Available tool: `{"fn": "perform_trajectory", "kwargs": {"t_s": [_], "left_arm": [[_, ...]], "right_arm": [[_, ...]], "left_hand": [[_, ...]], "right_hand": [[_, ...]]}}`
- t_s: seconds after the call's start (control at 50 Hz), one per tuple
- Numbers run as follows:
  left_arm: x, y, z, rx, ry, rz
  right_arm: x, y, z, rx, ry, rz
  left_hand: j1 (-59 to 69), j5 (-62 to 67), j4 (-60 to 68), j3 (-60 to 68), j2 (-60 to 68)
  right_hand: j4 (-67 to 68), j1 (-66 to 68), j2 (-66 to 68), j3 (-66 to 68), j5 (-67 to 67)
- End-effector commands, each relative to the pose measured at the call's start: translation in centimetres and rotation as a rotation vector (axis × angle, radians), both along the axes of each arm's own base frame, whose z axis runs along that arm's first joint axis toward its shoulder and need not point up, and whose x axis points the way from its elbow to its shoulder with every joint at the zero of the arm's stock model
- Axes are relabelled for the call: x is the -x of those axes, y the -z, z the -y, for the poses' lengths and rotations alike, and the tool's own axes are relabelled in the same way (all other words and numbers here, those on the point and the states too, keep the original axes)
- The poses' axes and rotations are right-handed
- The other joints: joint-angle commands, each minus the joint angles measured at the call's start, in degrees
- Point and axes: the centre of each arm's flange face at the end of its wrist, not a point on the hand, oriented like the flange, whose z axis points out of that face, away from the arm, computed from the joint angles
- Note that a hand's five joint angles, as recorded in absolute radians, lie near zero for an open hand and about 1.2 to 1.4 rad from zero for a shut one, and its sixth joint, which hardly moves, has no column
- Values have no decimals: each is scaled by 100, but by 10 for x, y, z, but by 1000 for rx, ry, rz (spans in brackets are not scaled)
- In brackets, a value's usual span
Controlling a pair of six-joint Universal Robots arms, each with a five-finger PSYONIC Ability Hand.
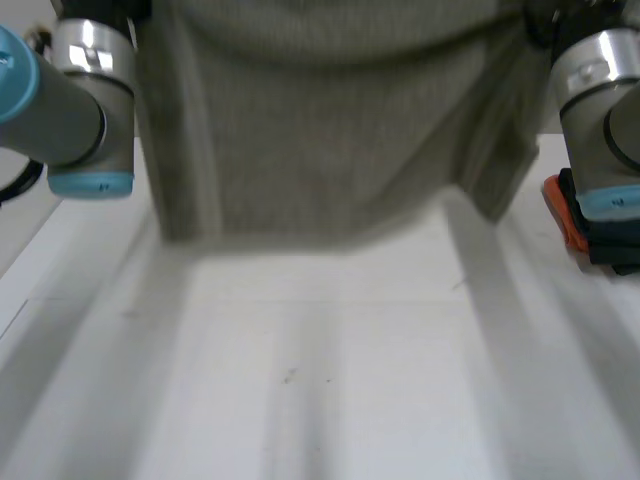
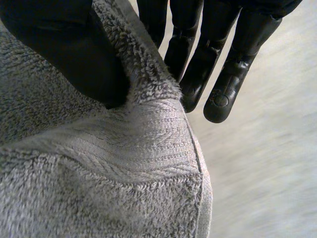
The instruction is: Fold the laundry.
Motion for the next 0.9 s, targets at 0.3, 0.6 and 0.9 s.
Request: {"fn": "perform_trajectory", "kwargs": {"t_s": [0.3,0.6,0.9], "left_arm": [[-36,141,-76,-448,49,19],[-41,196,-81,-611,38,66],[-51,194,-85,-631,26,53]], "right_arm": [[20,153,-75,-612,-27,-191],[38,214,-73,-874,-75,63],[86,209,-64,-1095,30,511]], "left_hand": [[1354,1400,1110,1148,1129],[1354,1400,1110,1148,1129],[1354,1400,1110,1148,1129]], "right_hand": [[1158,2343,1229,1206,1281],[-3761,-2576,-3690,-3713,-3638],[-4505,-3320,-4435,-4458,-4382]]}}
